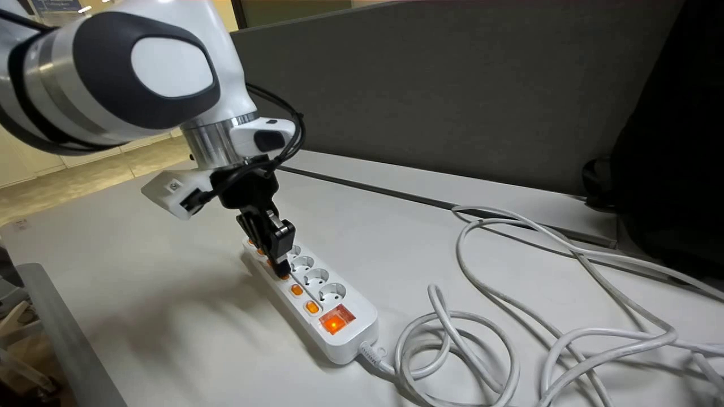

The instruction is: Press the third switch from the right on the extension cable

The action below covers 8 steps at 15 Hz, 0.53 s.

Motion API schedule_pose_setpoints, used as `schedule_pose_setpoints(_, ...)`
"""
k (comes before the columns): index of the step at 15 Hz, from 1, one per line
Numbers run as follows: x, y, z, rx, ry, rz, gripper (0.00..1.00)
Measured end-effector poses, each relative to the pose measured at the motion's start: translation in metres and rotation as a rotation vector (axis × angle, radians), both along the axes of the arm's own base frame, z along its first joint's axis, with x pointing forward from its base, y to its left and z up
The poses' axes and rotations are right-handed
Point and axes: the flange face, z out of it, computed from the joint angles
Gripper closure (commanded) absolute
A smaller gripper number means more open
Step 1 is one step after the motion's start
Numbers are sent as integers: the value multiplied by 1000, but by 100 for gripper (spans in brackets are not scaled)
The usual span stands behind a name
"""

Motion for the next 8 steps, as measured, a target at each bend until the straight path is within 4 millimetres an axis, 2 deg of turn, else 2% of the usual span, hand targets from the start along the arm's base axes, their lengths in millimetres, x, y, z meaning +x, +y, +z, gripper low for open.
schedule_pose_setpoints(5, -7, 20, -5, -93, -79, -34, 100)
schedule_pose_setpoints(8, -11, 26, -6, -92, -52, -84, 100)
